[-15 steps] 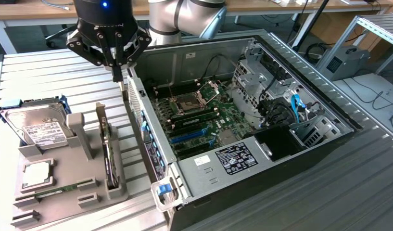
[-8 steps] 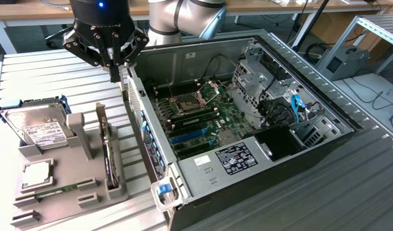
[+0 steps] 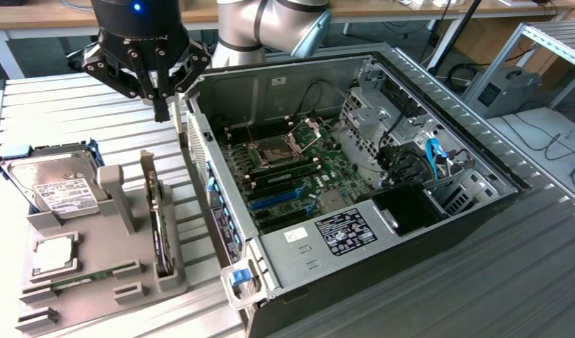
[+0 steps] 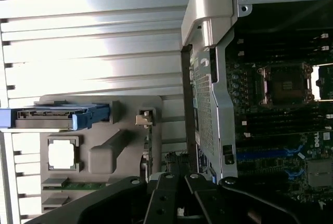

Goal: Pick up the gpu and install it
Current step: 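Reach for the gpu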

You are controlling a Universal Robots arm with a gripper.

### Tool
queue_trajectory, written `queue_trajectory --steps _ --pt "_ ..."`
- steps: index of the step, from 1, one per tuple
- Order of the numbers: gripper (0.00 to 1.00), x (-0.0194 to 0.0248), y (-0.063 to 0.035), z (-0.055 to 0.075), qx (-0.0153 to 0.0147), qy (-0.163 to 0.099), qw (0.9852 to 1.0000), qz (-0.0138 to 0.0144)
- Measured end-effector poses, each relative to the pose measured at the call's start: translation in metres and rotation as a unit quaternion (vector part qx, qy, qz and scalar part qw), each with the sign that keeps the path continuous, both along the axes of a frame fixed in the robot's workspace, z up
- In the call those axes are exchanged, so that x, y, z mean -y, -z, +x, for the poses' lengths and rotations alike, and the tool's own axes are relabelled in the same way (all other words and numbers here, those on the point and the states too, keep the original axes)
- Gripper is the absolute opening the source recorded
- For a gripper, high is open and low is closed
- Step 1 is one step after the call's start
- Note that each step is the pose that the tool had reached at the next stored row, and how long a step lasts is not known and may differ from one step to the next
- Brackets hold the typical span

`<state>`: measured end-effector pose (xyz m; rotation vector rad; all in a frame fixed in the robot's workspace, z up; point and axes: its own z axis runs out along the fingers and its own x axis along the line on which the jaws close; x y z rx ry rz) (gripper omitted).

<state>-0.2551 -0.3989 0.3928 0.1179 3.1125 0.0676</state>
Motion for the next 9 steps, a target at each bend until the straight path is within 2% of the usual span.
queue_trajectory --steps 2,3,5,6,8,9 --pt "0.11 0.0000 0.0000 -0.002 0.0000 0.000 1.0000 0.0000" --pt "0.11 0.0000 0.0001 -0.013 0.0000 0.000 1.0000 0.0000" --pt "0.11 0.0002 0.0003 -0.016 0.0001 0.000 1.0000 0.0001" --pt "0.11 0.0021 0.0005 -0.017 0.0000 0.000 1.0000 0.0000" --pt "0.11 0.0109 0.0013 -0.021 0.0000 0.000 1.0000 0.0000" --pt "0.11 0.0136 0.0016 -0.022 0.0000 0.000 1.0000 0.0000"
